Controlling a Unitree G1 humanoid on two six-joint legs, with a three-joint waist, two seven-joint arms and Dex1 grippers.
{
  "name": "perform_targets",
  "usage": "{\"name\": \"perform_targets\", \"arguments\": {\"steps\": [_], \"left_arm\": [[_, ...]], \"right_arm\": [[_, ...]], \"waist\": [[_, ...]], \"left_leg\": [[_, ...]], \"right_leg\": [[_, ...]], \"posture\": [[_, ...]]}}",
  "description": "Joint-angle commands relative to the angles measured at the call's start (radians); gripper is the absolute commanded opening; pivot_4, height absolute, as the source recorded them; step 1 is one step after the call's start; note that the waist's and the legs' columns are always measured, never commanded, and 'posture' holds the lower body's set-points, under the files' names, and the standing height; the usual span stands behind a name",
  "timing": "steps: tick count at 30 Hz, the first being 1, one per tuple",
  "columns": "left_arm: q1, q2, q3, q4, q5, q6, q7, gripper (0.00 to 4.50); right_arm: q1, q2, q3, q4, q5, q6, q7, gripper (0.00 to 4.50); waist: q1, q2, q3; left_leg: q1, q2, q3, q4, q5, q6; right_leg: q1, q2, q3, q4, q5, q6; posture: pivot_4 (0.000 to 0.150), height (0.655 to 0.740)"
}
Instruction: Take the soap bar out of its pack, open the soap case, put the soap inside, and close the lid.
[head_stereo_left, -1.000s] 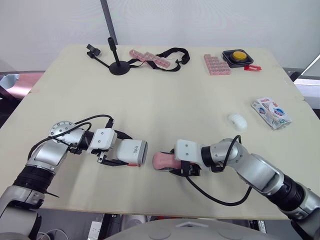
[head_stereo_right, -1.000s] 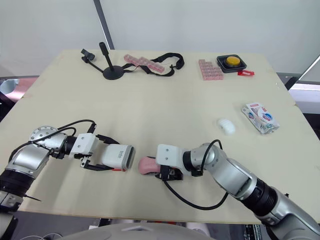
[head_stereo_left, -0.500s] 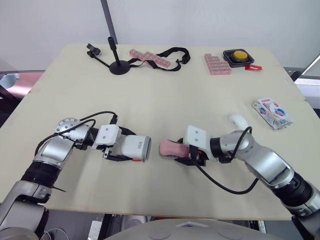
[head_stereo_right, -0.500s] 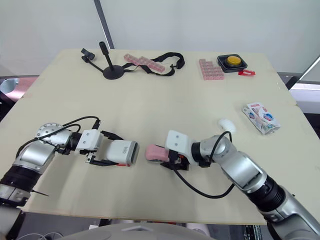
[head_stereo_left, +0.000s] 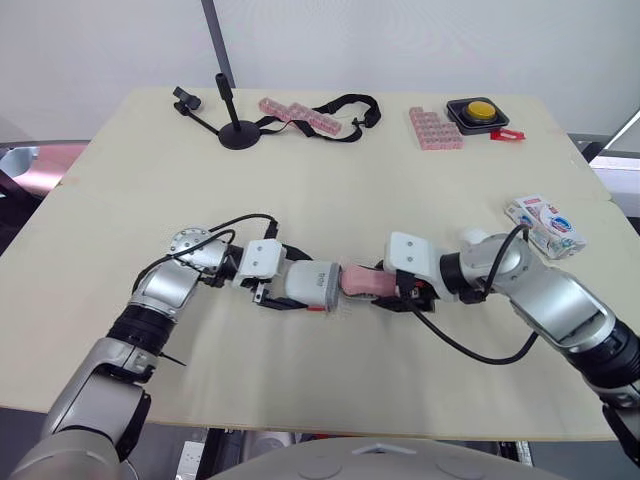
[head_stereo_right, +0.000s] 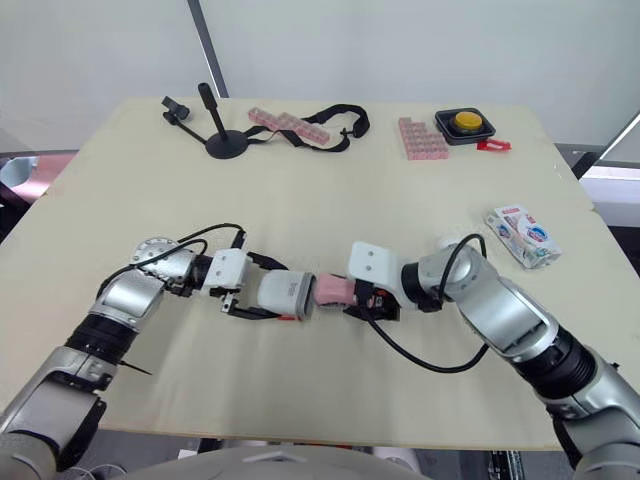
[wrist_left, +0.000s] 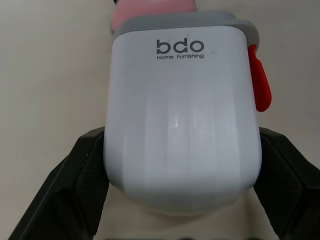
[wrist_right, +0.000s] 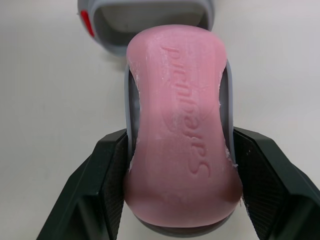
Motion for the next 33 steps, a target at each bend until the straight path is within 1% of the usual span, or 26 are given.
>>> {"name": "perform_targets", "arguments": {"steps": [1,10,20,26,27,29,30,33], "left_arm": [[-0.033,-0.015,-0.002,-0.009,0.01,0.019,0.022,3.46],[-0.06,-0.052,-0.004,-0.029,0.007,0.091,0.063,3.46],[-0.05,-0.091,-0.026,-0.081,0.024,0.141,0.093,3.46],[-0.043,-0.109,-0.04,-0.087,0.034,0.155,0.117,3.46],[-0.042,-0.11,-0.041,-0.089,0.034,0.159,0.12,3.46],[-0.039,-0.112,-0.043,-0.089,0.035,0.16,0.124,3.46],[-0.038,-0.112,-0.044,-0.089,0.035,0.161,0.126,3.46],[-0.038,-0.11,-0.046,-0.086,0.035,0.161,0.128,3.46]], "right_arm": [[-0.032,-0.005,0.003,-0.026,-0.001,0.022,0.004,2.59],[-0.07,0.02,0.033,-0.029,0.005,0.064,0.003,2.59],[-0.134,0.026,0.075,-0.01,0.001,0.09,0.016,2.59],[-0.15,0.037,0.075,-0.013,0.004,0.111,0.002,2.59],[-0.152,0.039,0.072,-0.016,0.006,0.117,0.0,3.61],[-0.152,0.042,0.063,-0.026,0.014,0.131,-0.001,4.25],[-0.151,0.04,0.059,-0.033,0.017,0.136,-0.001,4.48],[-0.147,0.03,0.052,-0.049,0.024,0.144,0.001,4.48]], "waist": [[0.002,0.0,0.0],[0.001,0.0,0.0],[0.003,0.0,0.0],[0.004,0.0,0.0],[0.004,0.0,0.0],[0.003,0.0,0.0],[0.003,0.0,0.0],[0.005,0.0,0.0]], "left_leg": [[0.0,0.0,0.0,0.0,0.0,0.0],[0.0,0.0,0.0,0.0,0.0,0.0],[0.0,0.0,0.0,0.0,0.0,0.0],[0.0,0.0,0.0,0.0,0.0,0.0],[0.0,0.0,0.0,0.0,0.0,0.0],[0.0,0.0,0.0,0.0,0.0,0.0],[0.0,0.0,0.0,0.0,0.0,0.0],[0.0,0.0,0.0,0.0,0.0,0.0]], "right_leg": [[0.0,0.0,0.0,0.0,0.0,0.0],[0.0,0.0,0.0,0.0,0.0,0.0],[0.0,0.0,0.0,0.0,0.0,0.0],[0.0,0.0,0.0,0.0,0.0,0.0],[0.0,0.0,0.0,0.0,0.0,0.0],[0.0,0.0,0.0,0.001,0.0,0.0],[0.0,0.0,0.0,0.001,0.0,0.0],[0.0,0.0,0.0,0.0,0.0,0.0]], "posture": [[0.15,0.74],[0.15,0.74],[0.15,0.74],[0.15,0.74],[0.15,0.74],[0.15,0.74],[0.15,0.74],[0.15,0.74]]}}
